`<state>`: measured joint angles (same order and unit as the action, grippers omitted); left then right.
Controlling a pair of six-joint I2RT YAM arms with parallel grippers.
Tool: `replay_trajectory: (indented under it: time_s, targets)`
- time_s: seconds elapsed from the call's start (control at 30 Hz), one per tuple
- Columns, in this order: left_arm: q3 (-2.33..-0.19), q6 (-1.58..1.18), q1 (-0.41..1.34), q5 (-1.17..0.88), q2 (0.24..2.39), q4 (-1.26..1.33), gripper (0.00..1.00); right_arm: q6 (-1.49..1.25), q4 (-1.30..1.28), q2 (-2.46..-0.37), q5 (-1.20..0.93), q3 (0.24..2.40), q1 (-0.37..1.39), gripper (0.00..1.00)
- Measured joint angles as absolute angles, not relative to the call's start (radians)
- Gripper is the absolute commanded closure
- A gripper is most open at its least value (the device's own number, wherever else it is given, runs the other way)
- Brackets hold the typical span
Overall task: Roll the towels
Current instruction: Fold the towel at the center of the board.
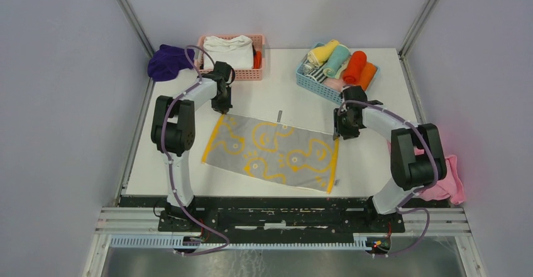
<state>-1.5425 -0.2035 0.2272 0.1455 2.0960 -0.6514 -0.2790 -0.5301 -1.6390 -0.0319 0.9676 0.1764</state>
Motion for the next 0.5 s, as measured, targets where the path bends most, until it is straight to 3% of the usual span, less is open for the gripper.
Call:
replay_trajectory:
  time_s: [0.33,0.5]
  targets:
    - [-1.545,-0.198,0.227,0.146,2.098,-0.653,0.87,-0.263,-0.533,-1.728,-0.08,1.028,0.174,0.56]
    - [-1.546,-0.197,0.227,0.146,2.099,-0.653,0.89,-0.258,-0.543,-1.755,-0.095,1.058,0.172,0.67]
